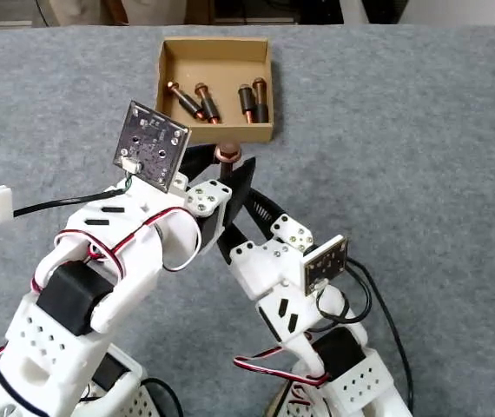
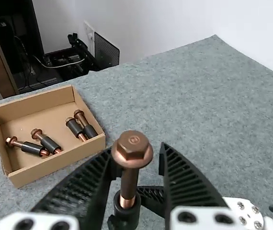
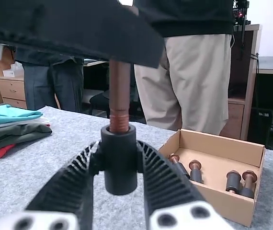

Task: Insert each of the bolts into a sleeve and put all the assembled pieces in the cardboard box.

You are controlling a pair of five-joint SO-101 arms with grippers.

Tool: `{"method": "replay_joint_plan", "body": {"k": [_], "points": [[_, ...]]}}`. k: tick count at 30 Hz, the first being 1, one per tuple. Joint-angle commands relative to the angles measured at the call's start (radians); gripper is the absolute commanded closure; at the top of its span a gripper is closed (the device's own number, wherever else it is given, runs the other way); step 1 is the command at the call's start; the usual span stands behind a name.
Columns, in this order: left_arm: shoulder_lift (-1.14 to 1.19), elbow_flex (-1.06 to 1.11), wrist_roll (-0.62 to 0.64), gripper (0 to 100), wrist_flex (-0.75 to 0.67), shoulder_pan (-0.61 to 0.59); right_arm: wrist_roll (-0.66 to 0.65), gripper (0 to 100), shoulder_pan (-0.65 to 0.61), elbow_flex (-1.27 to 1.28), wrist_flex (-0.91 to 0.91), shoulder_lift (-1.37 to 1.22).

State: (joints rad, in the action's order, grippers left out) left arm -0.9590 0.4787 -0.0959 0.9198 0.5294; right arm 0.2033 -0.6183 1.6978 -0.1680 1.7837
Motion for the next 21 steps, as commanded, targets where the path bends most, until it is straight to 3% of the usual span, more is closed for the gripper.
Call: {"method": "replay_joint_plan", "body": {"k": [1, 9, 17, 21], "points": [[0.002, -0.061, 0.018, 86, 0.002, -0.035, 0.005, 99.7, -0.005, -0.004, 0.002, 0.022], [0.008, -0.135, 0.012, 81, 0.172, -0.086, 0.005, 99.7, -0.005, -0.004, 0.002, 0.022], [0.007, -0.163, 0.020, 82, 0.180, -0.089, 0.005, 99.7, -0.005, -0.004, 0.002, 0.015], [-0.001, -0.207, 0.015, 89, 0.181, -0.143, 0.005, 99.7, -0.005, -0.005, 0.006, 0.015]]}}
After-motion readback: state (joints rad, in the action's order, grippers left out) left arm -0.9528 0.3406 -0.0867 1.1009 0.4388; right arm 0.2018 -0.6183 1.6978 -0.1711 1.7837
